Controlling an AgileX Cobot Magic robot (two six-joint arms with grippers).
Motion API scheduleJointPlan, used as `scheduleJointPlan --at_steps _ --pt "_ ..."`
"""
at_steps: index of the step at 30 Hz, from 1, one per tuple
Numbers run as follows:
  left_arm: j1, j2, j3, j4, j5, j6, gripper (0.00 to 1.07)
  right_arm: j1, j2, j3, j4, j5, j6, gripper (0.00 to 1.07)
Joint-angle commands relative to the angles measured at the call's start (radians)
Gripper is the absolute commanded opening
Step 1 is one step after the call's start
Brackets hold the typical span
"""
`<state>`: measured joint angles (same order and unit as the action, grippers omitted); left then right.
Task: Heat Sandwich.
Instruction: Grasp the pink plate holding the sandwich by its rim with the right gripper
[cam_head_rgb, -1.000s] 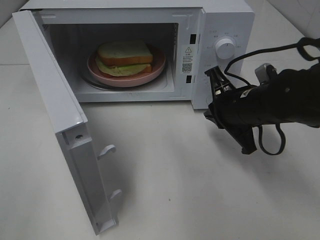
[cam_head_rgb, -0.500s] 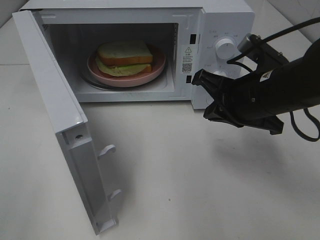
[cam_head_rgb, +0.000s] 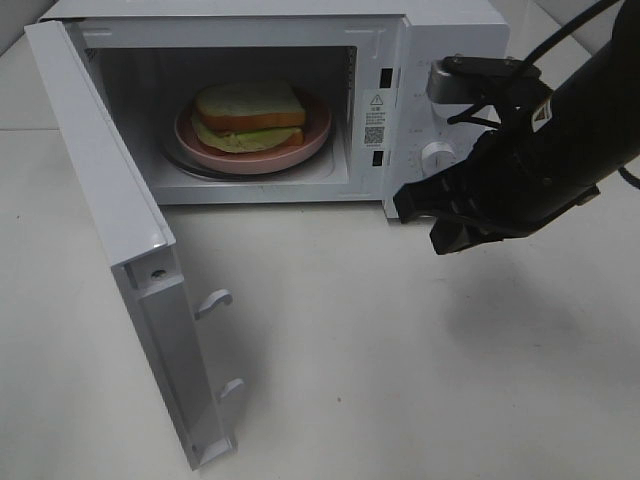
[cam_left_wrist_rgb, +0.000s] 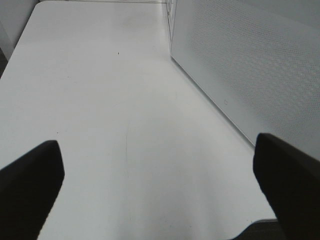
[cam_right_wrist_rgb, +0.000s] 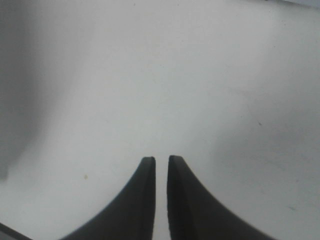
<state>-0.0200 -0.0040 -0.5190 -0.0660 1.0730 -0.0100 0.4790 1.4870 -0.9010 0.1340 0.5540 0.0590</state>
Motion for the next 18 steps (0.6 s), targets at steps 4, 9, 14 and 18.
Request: scheduleJointPlan --at_steps 4,9,14,18 --pt "-0.005 -0.016 0.002 -0.002 -0.002 0.000 0.98 -0.002 -0.009 -0.029 -0.026 0.130 -0.364 0.13" --pt "-0.005 -0.016 0.002 -0.002 -0.002 0.000 0.98 -0.002 -0.009 -0.033 -0.030 0.160 -0.643 0.14" --pt "-0.005 -0.016 0.002 -0.002 -0.002 0.000 0.98 -0.002 -0.009 -0.033 -0.030 0.165 -0.838 0.15" --pt "-0.005 -0.016 0.002 -0.002 -0.002 0.000 0.98 -0.002 -0.009 -0.033 -0.033 0.169 -1.011 0.22"
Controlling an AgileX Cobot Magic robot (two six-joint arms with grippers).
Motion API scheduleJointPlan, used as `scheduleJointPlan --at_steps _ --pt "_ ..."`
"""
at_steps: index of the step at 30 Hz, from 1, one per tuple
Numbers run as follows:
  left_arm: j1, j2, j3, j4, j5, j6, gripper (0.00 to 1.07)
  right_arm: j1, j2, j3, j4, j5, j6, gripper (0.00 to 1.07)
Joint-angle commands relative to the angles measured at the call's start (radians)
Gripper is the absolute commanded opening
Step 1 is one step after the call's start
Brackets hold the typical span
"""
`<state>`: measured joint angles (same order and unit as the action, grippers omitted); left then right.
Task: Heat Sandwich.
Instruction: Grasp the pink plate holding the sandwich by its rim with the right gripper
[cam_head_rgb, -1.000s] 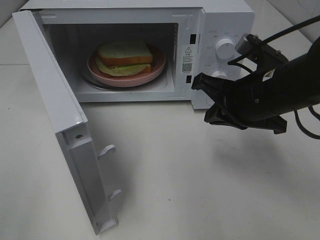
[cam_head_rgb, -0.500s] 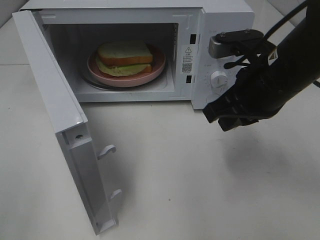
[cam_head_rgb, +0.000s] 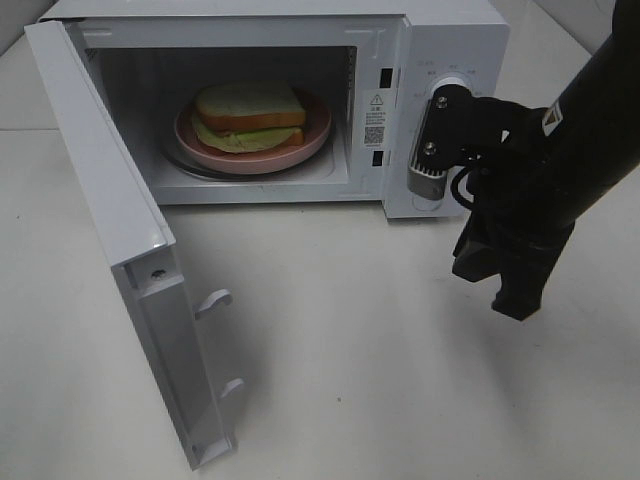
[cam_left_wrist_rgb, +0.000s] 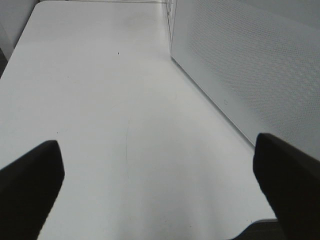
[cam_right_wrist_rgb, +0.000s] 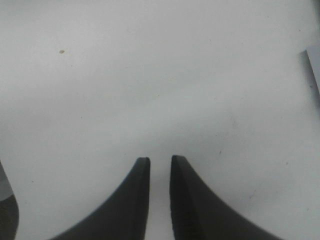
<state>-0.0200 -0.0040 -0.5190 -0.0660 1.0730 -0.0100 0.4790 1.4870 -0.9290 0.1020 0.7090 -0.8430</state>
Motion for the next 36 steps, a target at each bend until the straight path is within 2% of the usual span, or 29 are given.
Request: scheduleJointPlan --at_steps 1,5,6,7,8,9,10,11,14,15,16,23,29,36 --pt "-0.005 -0.016 0.002 -0.002 -0.002 0.000 0.98 -0.002 -0.009 -0.005 -0.001 0.014 -0.109 0.22" --pt "-0.005 -0.016 0.002 -0.002 -0.002 0.000 0.98 0.000 -0.009 -0.005 -0.059 -0.004 -0.150 0.43" --pt "-0.005 -0.016 0.002 -0.002 -0.002 0.000 0.98 0.000 -0.009 -0.005 -0.082 -0.013 -0.148 0.53" --pt "-0.005 -0.016 0.002 -0.002 -0.002 0.000 0.98 0.000 -0.009 -0.005 -0.082 -0.013 -0.148 0.53" --pt "-0.005 -0.016 0.002 -0.002 -0.002 0.000 0.98 0.000 -0.009 -0.005 -0.094 -0.015 -0.148 0.59" --pt "-0.005 -0.016 0.002 -0.002 -0.002 0.000 0.98 0.000 -0.009 -0.005 -0.102 -0.015 -0.148 0.65" --pt "-0.005 -0.016 0.002 -0.002 -0.002 0.000 0.98 0.000 -0.009 -0.005 -0.102 -0.016 -0.148 0.76" --pt "-0.005 -0.016 0.002 -0.002 -0.002 0.000 0.98 0.000 -0.009 -0.005 -0.102 -0.016 -0.148 0.76" --pt "-0.005 -0.016 0.002 -0.002 -0.002 0.000 0.98 0.000 -0.009 -0.005 -0.108 -0.017 -0.156 0.90" --pt "-0.005 -0.016 0.002 -0.002 -0.002 0.000 0.98 0.000 -0.009 -0.005 -0.108 -0.017 -0.156 0.90" --pt "-0.005 -0.016 0.002 -0.002 -0.002 0.000 0.98 0.000 -0.009 -0.005 -0.134 -0.017 -0.163 0.94" --pt "-0.005 -0.016 0.002 -0.002 -0.002 0.000 0.98 0.000 -0.009 -0.005 -0.230 -0.040 -0.171 0.93" --pt "-0.005 -0.016 0.002 -0.002 -0.002 0.000 0.98 0.000 -0.009 -0.008 -0.233 -0.059 -0.183 0.91" --pt "-0.005 -0.016 0.002 -0.002 -0.002 0.000 0.98 0.033 0.034 -0.087 -0.254 -0.056 -0.184 0.89"
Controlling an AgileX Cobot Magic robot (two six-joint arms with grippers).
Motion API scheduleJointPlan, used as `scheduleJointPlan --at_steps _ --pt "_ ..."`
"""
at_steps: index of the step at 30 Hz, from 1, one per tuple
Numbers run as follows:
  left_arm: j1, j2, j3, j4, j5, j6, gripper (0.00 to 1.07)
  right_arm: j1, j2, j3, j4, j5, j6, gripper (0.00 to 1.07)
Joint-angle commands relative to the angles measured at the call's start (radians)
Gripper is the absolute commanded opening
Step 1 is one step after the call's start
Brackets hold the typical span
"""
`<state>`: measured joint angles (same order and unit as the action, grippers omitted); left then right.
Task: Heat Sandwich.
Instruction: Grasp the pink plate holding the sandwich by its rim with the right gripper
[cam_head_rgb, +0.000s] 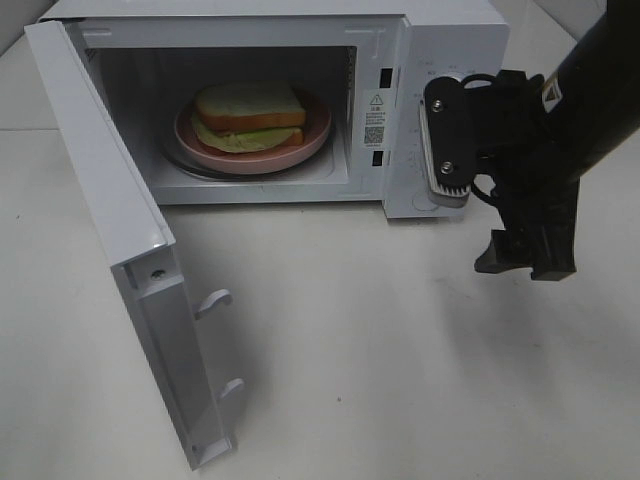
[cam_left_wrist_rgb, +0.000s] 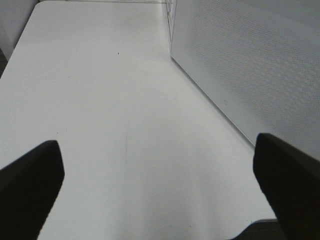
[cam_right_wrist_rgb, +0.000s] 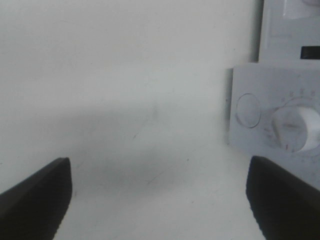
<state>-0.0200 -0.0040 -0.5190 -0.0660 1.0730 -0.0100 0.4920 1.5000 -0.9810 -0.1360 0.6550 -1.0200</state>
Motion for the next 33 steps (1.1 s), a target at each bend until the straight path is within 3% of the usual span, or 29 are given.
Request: scheduleJointPlan --at_steps 1,15,33 --pt "-0.005 -0.016 0.002 -0.002 -0.002 0.000 0.98 0.040 0.046 -0.065 -0.018 -0.003 -0.007 0.89" --pt "-0.005 -0.016 0.002 -0.002 -0.002 0.000 0.98 0.108 0.230 -0.281 -0.049 -0.048 -0.034 0.86" --pt "-0.005 -0.016 0.002 -0.002 -0.002 0.000 0.98 0.139 0.408 -0.438 -0.047 -0.174 -0.039 0.85"
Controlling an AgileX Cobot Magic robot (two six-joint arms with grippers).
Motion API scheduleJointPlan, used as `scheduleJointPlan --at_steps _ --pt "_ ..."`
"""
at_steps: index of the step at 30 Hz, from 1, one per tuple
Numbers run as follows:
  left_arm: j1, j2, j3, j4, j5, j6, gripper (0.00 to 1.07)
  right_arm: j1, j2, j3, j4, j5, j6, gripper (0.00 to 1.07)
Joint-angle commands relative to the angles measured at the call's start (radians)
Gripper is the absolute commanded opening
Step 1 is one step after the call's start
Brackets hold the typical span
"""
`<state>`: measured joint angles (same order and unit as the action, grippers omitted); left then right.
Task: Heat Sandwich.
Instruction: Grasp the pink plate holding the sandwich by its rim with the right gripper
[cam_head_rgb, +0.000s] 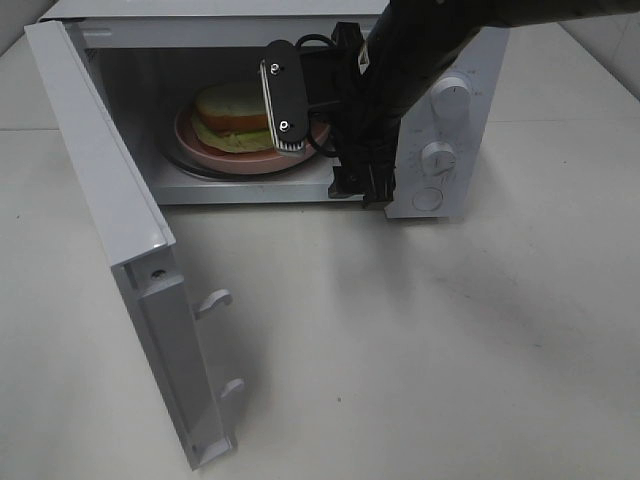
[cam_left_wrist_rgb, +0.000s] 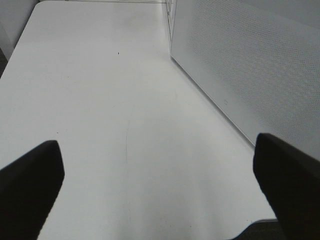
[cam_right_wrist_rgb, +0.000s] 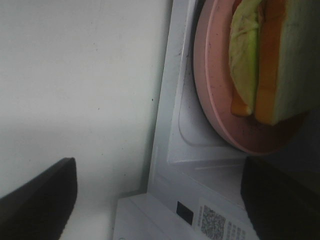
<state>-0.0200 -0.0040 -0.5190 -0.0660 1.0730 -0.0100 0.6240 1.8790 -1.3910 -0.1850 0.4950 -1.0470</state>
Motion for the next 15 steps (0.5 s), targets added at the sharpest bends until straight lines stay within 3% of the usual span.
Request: scheduleJointPlan --at_steps 1,15 --pt "-0.005 -0.016 0.002 -0.002 -0.002 0.000 0.98 0.007 0.041 -0.039 0.002 -0.023 -0.014 0.84" --pt "-0.005 -0.016 0.002 -0.002 -0.002 0.000 0.98 0.007 0.240 -0.225 0.002 -0.035 -0.014 0.81"
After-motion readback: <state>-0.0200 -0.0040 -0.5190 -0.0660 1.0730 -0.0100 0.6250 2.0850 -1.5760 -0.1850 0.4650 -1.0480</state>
